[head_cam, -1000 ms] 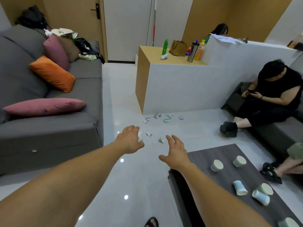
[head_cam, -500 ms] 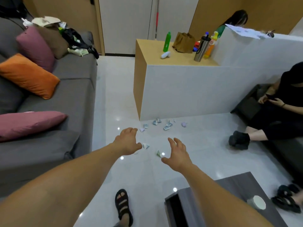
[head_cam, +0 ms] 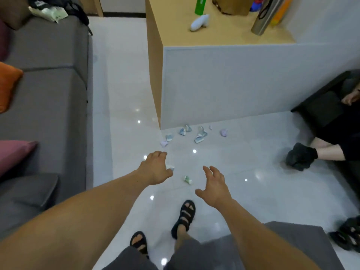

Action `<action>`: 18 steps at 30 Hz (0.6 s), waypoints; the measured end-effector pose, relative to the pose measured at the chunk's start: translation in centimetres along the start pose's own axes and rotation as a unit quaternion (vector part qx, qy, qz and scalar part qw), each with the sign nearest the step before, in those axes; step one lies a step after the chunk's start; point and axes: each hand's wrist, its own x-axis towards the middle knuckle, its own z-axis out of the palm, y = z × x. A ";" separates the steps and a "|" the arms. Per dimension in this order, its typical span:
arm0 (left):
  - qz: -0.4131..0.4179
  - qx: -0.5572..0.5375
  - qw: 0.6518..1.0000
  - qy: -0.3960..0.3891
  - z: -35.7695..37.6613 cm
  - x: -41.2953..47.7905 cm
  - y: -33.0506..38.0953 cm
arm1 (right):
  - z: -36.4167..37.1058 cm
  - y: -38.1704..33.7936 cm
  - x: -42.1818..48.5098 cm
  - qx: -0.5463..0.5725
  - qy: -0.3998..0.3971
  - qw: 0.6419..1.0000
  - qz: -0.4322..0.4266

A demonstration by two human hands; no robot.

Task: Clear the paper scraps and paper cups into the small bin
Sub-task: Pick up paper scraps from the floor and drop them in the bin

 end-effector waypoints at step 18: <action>-0.109 -0.062 0.988 -0.088 28.3 39.8 -12.5 | 26.5 18.2 42.8 -0.098 -0.182 0.978 -0.012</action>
